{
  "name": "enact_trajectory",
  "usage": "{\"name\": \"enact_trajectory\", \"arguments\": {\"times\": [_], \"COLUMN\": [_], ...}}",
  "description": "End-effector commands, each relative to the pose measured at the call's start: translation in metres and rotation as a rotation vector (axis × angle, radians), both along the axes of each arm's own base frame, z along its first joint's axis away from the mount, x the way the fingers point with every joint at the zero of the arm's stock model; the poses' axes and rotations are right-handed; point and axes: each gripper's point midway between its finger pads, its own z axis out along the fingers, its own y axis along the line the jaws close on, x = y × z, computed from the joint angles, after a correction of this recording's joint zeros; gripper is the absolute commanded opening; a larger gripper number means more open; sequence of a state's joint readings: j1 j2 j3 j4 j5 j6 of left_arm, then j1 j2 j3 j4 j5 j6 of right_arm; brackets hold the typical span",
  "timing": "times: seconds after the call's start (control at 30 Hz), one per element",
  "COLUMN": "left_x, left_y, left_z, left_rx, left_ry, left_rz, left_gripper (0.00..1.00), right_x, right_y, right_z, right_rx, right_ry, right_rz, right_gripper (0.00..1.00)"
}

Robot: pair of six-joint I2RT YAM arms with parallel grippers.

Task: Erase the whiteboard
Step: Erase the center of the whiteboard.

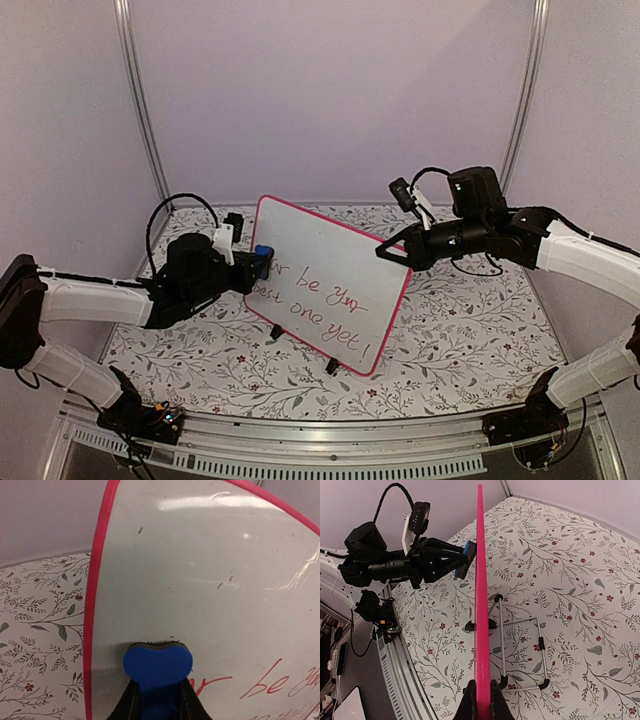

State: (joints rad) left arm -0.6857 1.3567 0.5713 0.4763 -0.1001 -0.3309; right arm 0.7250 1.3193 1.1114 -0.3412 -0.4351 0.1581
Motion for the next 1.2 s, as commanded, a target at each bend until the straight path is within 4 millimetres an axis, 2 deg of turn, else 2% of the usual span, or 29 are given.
{"name": "enact_trajectory", "arguments": {"times": [0.0, 0.4, 0.7, 0.83, 1.17], "left_x": [-0.007, -0.020, -0.025, -0.023, -0.013], "left_y": [0.002, 0.012, 0.012, 0.006, -0.007], "left_z": [-0.025, -0.055, -0.063, -0.054, -0.005], "left_rx": [0.013, 0.003, 0.001, -0.010, -0.057], "left_ry": [0.045, 0.110, 0.125, 0.110, 0.024], "left_rz": [0.004, 0.019, 0.015, 0.000, -0.026], "left_gripper": [0.15, 0.15, 0.15, 0.15, 0.15], "right_x": [-0.017, -0.018, -0.018, -0.018, -0.018], "right_y": [0.005, 0.005, 0.005, 0.005, 0.005], "right_z": [-0.009, -0.009, -0.010, -0.010, -0.011], "right_rx": [-0.018, -0.020, -0.019, -0.020, -0.020], "right_ry": [-0.004, -0.002, 0.001, 0.001, 0.001], "right_rz": [0.098, 0.097, 0.100, 0.101, 0.101], "right_gripper": [0.00, 0.00, 0.00, 0.00, 0.00]}}
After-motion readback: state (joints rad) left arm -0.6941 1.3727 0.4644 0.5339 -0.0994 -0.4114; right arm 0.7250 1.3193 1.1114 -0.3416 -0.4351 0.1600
